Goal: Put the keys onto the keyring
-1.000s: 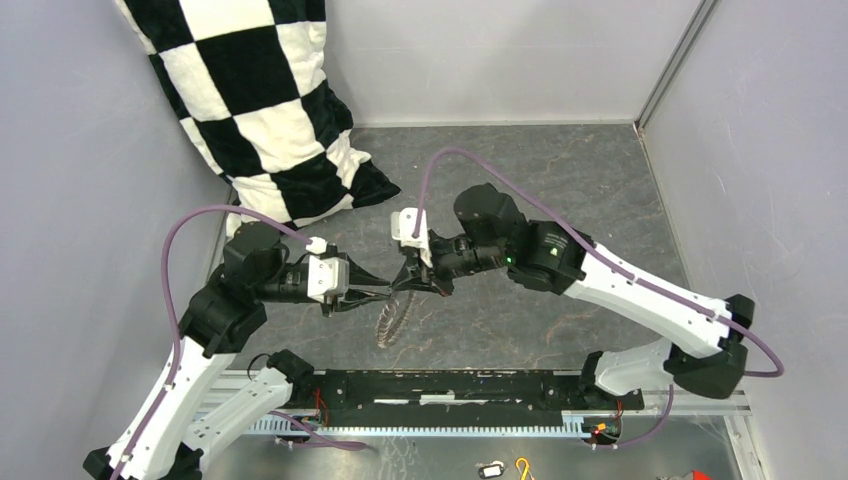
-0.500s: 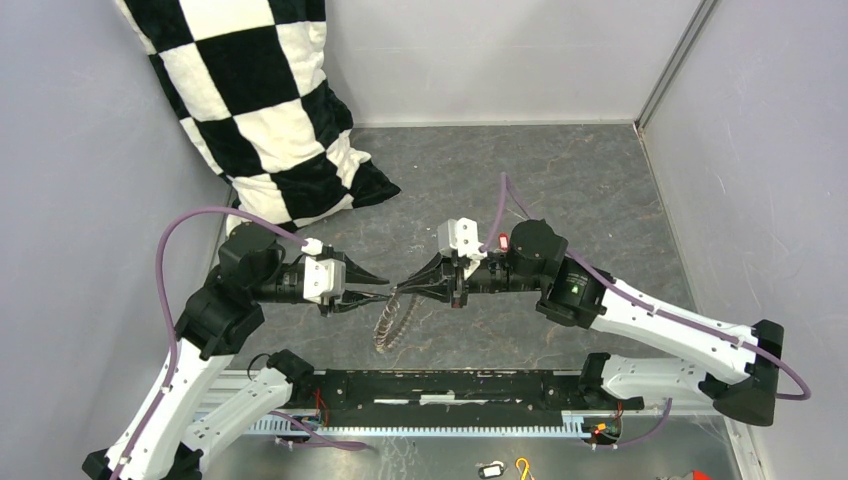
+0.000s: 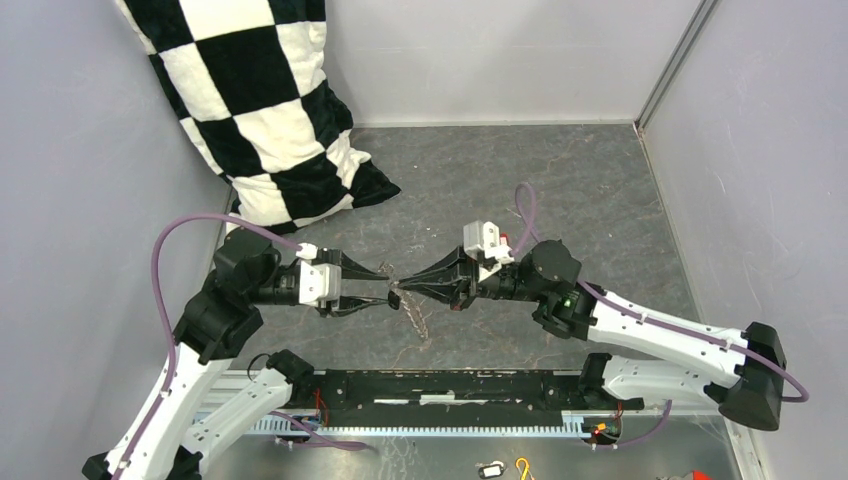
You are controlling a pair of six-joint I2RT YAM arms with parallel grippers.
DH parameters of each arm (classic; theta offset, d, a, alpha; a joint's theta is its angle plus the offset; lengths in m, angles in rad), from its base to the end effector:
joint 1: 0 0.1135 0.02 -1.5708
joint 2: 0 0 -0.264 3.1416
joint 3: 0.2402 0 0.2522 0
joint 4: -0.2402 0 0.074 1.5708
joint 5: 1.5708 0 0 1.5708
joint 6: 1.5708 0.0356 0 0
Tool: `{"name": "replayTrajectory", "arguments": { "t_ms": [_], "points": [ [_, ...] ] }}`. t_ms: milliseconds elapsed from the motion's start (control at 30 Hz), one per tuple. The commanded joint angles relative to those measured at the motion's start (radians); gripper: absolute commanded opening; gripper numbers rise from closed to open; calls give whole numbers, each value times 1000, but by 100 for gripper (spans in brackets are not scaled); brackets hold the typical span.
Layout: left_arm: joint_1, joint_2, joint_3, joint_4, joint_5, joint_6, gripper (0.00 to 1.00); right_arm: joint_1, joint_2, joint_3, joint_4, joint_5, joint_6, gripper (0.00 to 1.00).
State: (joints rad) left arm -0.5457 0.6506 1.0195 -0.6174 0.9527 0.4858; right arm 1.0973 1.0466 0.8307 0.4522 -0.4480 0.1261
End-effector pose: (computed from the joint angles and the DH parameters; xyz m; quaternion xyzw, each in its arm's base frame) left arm 0.0777 -0.0811 0.3944 0.5909 0.4713 -0.3781 0.5346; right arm 0.0971 0.2234 0.3730 -0.4359 0.4522 0.5524 0.5481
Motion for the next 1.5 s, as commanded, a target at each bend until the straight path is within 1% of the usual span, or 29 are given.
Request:
{"name": "replayTrajectory", "arguments": {
  "t_ms": [0,133,267,600,867,1033,1267,1467],
  "points": [
    [-1,-5,-9,56,27,-57,46,-4,-45,-72,307,45,81,0],
    [-1,-5,-15,64,20,-82,45,-2,-30,-116,439,49,140,0],
    [-1,0,-22,81,15,-125,44,-1,-10,-138,528,54,192,0],
    [0,13,-42,239,57,-274,44,41,72,-176,707,105,258,0],
    [0,20,-35,257,128,-311,44,62,77,-206,751,202,203,0],
    [-1,18,-31,249,159,-324,44,70,88,-225,815,242,177,0],
    [0,20,-17,249,139,-314,42,73,128,-268,986,264,188,0],
    [-1,13,-18,272,84,-323,36,88,169,-252,1029,241,205,0]
  ]
}}
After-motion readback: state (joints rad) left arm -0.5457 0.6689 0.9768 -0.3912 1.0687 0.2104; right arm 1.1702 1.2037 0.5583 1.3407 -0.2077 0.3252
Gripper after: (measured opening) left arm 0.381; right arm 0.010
